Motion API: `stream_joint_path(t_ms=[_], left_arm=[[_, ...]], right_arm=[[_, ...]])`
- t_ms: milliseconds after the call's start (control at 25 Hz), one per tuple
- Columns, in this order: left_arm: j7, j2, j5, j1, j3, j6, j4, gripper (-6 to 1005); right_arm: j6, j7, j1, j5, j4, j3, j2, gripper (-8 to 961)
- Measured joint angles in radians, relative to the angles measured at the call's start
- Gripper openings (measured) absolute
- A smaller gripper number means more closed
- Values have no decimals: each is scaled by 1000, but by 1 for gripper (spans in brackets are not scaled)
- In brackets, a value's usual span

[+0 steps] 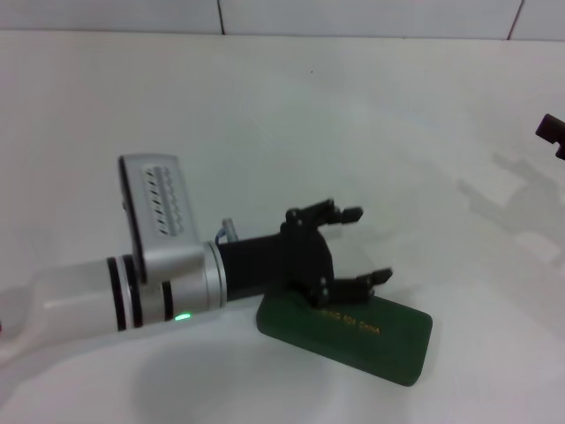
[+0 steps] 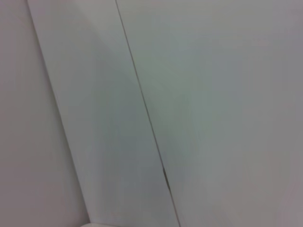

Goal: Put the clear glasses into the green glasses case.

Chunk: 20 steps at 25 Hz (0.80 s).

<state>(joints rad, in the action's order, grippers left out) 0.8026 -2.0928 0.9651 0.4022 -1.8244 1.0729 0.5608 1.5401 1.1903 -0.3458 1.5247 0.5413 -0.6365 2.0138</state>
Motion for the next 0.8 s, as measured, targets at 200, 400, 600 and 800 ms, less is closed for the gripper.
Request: stream_joint_path(t_ms=[200, 400, 600, 800], left_arm=[[-1, 3, -83, 1, 118, 170, -12, 862], [44, 24, -91, 23, 260, 346, -62, 860], [46, 84, -57, 10, 285, 484, -105, 860], [-24, 92, -9, -40, 294, 524, -113, 860]], right_arm=[[25, -4, -7, 0, 1, -8, -1, 771], [98, -42, -36, 0, 14, -103, -5, 771], [184, -145, -82, 1, 15, -293, -4, 771], [173, -208, -105, 1, 8, -431, -1, 771]])
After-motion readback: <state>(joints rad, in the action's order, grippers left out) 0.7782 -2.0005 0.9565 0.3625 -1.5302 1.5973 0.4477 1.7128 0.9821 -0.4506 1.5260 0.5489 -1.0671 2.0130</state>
